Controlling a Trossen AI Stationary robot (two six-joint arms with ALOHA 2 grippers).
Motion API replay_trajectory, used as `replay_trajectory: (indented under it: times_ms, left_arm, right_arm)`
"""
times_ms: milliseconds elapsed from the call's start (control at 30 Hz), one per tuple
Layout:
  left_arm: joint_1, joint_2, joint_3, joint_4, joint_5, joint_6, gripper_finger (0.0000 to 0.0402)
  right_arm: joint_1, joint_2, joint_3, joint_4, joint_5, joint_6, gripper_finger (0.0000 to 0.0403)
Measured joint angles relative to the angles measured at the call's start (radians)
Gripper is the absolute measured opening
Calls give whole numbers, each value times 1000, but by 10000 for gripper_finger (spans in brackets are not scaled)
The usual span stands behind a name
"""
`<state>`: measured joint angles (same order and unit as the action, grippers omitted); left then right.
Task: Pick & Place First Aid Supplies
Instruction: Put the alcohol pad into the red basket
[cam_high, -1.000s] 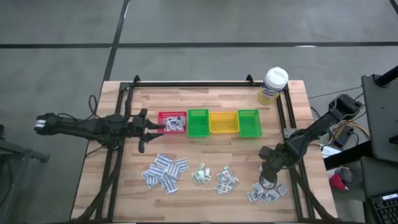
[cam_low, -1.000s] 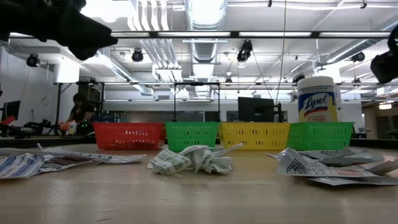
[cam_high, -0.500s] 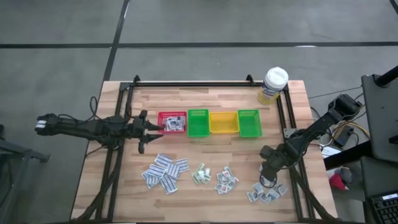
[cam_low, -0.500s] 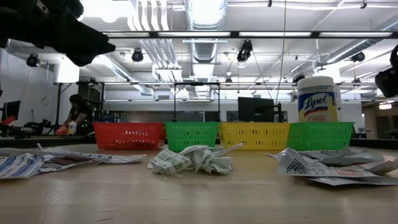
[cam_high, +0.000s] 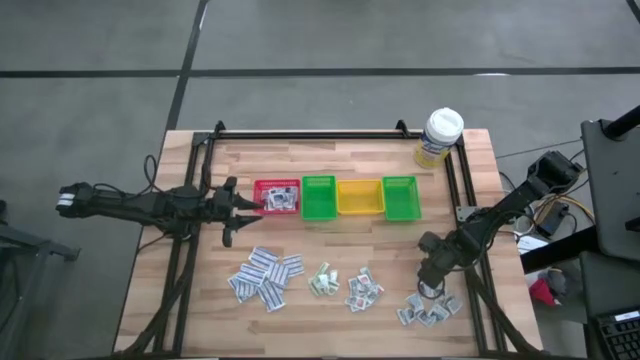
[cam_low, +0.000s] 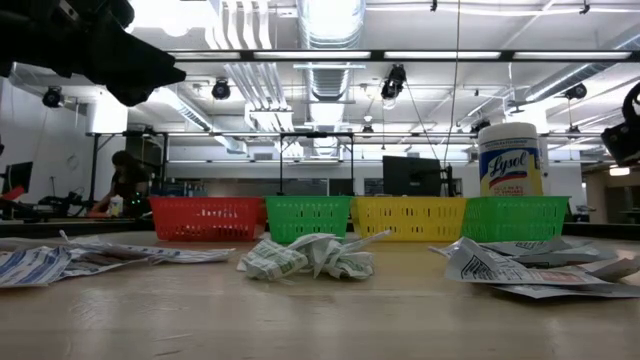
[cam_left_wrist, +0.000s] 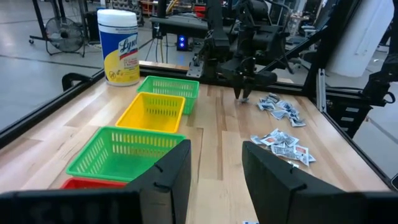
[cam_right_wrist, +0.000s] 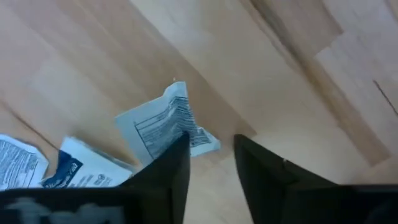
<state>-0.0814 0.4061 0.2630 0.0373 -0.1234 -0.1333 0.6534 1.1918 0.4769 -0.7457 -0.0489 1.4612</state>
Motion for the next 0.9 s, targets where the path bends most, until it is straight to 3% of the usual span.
replay_trajectory:
  times_ms: [300, 900]
  left_arm:
    - [0, 0, 0, 0, 0, -2, 138]
    - [0, 0, 0, 0, 1, -13, 138]
  right_arm:
    - [0, 0, -1, -6, 6, -28, 14]
    - [1, -3, 33, -8, 56, -77, 8]
